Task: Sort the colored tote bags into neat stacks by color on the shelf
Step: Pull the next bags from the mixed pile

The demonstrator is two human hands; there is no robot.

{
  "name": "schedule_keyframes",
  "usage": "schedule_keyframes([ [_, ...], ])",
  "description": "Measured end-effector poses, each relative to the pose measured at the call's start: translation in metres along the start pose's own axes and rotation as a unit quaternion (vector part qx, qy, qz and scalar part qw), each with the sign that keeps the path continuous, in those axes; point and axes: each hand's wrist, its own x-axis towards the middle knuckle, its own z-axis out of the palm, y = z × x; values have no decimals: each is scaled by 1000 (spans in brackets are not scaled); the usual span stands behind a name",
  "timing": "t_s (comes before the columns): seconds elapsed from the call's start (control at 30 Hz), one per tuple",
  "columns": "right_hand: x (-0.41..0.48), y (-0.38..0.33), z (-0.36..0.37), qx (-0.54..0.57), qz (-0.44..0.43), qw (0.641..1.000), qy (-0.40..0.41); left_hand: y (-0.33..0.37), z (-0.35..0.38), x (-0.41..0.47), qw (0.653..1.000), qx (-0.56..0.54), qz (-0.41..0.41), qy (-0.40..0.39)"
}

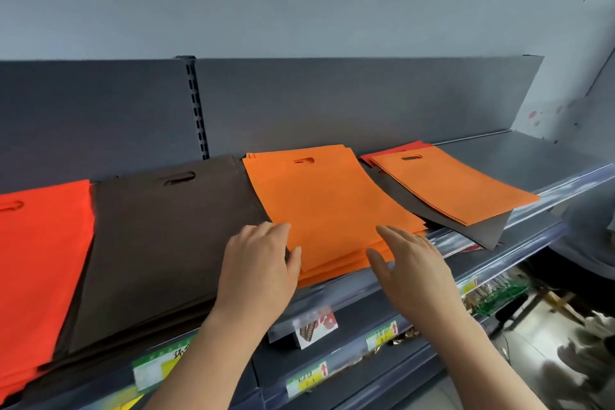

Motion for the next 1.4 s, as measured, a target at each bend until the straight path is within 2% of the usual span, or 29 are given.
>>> schedule_keyframes([
  [0.37,82,85,3,17,22,999,18,57,61,93,999,23,20,-44],
  [0.53,122,146,4,11,9,1000,12,96,101,122,998,34,-10,-51],
  [0.73,174,247,1,-32,18,999,-40,164,153,150,995,20,-62,-69],
  [0.87,199,298,3,-53,23,996,-72,207,186,165,988,-21,-107,-110],
  [1.03,205,319,8,-57,-29,996,-64,243,212,179,970,-70,-181,-143],
  [1.17,204,323,7,-35,-67,995,-68,253,217,190,942,-160,-272,-113],
  [1.27,206,330,6,-6,-74,994,-76,258,219,193,905,-243,-338,-82],
  [1.33,207,334,5,12,-78,995,-68,260,224,193,893,-273,-350,-77],
  [1.4,208,338,5,27,-81,994,-63,264,227,194,900,-280,-325,-69],
])
